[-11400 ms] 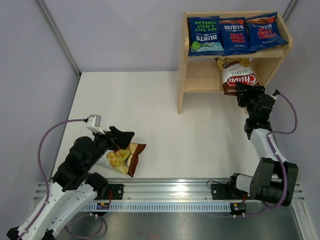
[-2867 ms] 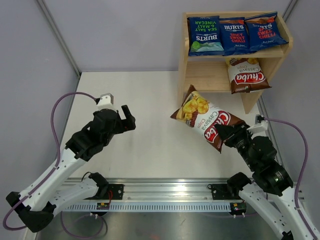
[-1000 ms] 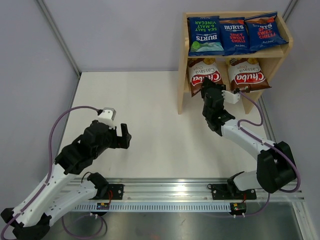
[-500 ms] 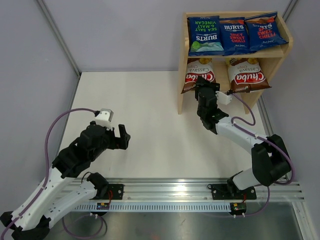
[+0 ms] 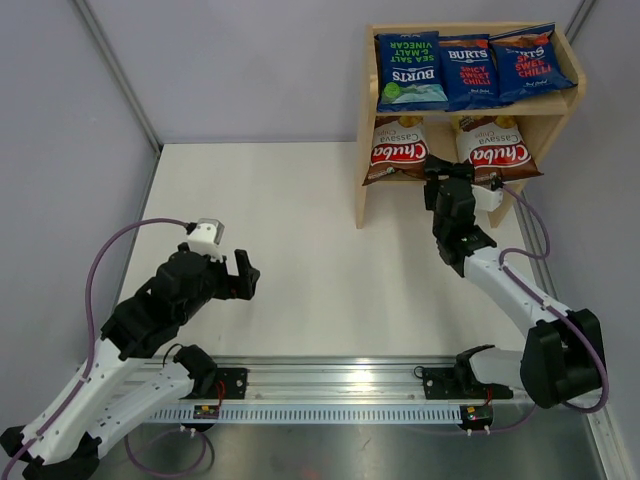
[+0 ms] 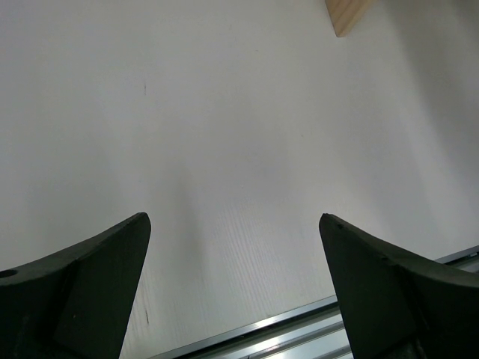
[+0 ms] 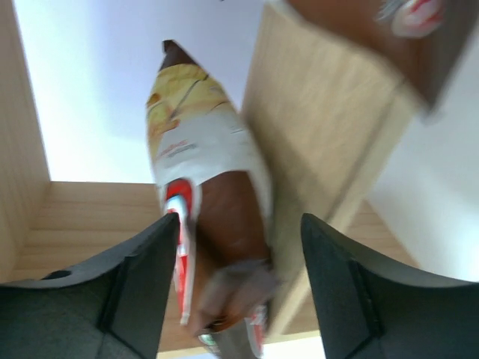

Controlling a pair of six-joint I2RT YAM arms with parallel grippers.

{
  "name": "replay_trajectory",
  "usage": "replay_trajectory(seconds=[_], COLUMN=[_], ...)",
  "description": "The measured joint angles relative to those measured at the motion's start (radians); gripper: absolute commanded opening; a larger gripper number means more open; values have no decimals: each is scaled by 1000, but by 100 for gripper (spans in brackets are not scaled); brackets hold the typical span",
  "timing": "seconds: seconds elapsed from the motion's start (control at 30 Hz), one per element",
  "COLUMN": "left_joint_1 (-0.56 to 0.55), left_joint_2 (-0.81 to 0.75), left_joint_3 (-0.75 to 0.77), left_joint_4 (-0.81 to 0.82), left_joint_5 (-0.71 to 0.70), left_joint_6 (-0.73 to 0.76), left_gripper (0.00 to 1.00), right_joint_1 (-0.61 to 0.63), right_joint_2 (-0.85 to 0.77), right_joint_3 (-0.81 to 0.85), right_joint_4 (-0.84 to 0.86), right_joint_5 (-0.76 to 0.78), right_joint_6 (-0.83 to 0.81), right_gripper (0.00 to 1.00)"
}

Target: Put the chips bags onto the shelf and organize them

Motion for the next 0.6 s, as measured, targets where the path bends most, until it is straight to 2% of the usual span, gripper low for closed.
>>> replay_trajectory(seconds=[0.13,0.27,0.53,0.6], left_joint_1=[0,0,2,5], left_joint_2=[-5,-5,-5,-5], left_joint_3=[0,0,0,0], left_joint_4=[0,0,-1,-1], left_joint_5=[-1,-2,-5,-14], left_joint_6=[0,0,-1,-2], left_gripper=[99,99,99,99], right_joint_1=[-86,-139,-156,-157], right_joint_2=[-51,-56,-77,-104], right_joint_3=[-84,-88,-76,-70], right_joint_4=[16,30,40,9], right_joint_5=[-131,-257,-435,-466], right_joint_6=[-58,-125,-245,-283], right_gripper=[68,70,73,78])
